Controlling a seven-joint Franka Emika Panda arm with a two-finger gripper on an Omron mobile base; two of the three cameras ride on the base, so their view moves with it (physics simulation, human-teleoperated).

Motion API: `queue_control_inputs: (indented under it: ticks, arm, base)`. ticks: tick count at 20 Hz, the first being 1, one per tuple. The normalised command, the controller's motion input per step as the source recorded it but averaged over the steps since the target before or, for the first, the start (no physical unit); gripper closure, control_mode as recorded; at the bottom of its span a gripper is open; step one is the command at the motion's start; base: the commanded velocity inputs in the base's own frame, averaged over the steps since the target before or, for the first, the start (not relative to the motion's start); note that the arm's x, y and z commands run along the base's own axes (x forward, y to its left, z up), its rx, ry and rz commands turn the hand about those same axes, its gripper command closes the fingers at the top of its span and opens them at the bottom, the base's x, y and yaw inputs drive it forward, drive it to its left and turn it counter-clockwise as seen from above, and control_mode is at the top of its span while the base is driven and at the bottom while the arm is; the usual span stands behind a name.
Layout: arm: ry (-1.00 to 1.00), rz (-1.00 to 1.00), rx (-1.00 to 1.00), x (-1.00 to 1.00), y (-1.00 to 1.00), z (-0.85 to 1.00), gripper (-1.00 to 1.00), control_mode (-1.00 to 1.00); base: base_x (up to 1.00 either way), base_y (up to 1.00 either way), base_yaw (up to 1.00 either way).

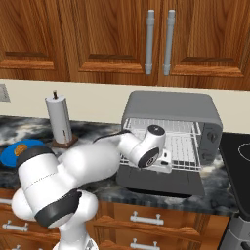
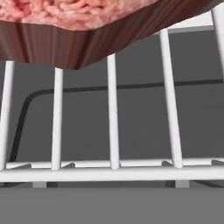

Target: Open the toaster oven door. Place the bread on the top rack in the toaster oven and place the steak on the bottom rack.

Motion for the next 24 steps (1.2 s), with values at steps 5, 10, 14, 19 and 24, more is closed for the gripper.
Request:
queue_control_inputs:
  ticks: [5, 10, 14, 19, 24]
  arm:
    - [-0.04, -0.04, 0.0, 0.27, 0.0, -0.07, -1.0, -1.0]
    - [-0.05, -0.09, 0.0, 0.32, 0.0, 0.0, -1.0, -1.0]
    - [-0.08, -0.13, 0.0, 0.28, 0.0, 0.0, -1.0, -1.0]
    - [-0.08, -0.14, 0.0, 0.17, 0.0, 0.0, -1.0, -1.0]
    - [-0.04, -0.14, 0.02, 0.19, 0.0, 0.0, -1.0, -1.0]
  base:
    - [0.0, 0.0, 0.0]
    - [0.0, 0.0, 0.0]
    - [0.0, 0.0, 0.0]
    - [0.0, 0.0, 0.0]
    - [0.0, 0.0, 0.0]
